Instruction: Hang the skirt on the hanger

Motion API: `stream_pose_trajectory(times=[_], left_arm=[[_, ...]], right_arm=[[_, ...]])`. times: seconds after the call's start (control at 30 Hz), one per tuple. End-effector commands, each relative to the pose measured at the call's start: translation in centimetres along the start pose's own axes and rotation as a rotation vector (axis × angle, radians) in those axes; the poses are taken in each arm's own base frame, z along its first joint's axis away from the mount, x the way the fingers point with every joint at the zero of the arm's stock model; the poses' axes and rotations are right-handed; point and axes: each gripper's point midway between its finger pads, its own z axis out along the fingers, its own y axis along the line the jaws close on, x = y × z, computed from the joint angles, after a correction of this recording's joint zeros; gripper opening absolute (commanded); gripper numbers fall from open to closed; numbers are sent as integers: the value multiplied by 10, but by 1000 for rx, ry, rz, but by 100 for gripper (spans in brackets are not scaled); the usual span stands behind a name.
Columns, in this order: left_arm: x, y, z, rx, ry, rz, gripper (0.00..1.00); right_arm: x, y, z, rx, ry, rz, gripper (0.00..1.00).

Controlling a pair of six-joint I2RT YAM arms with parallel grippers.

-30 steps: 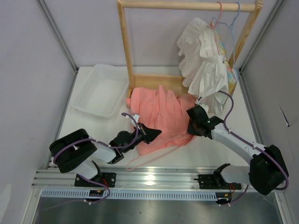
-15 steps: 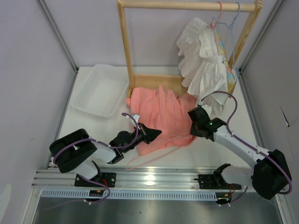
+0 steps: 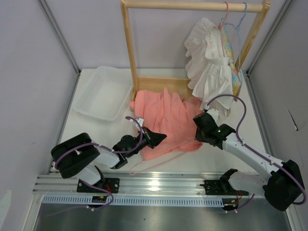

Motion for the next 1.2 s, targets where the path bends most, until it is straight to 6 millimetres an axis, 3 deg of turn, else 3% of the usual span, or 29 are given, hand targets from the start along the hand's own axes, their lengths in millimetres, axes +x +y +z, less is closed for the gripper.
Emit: stream_pose_trajectory(times=[0.0, 0.53, 0.73, 0.93, 1.17], left_arm=[[-64, -73, -3, 277, -243, 10, 0], [-65, -75, -3, 280, -241, 15, 0], [-66, -76, -5, 284, -244, 13, 0], [-67, -78, -6, 289, -249, 15, 0], [-62, -84, -9, 344, -237, 4, 0]], right_arm=[[-4, -6, -4, 25, -28, 16, 39], [21, -5, -7, 7, 6, 8, 39], [25, -10, 6, 64, 22, -8, 42], [10, -21, 23, 80, 2, 39, 38], [1, -13, 27, 31, 4, 39, 35]])
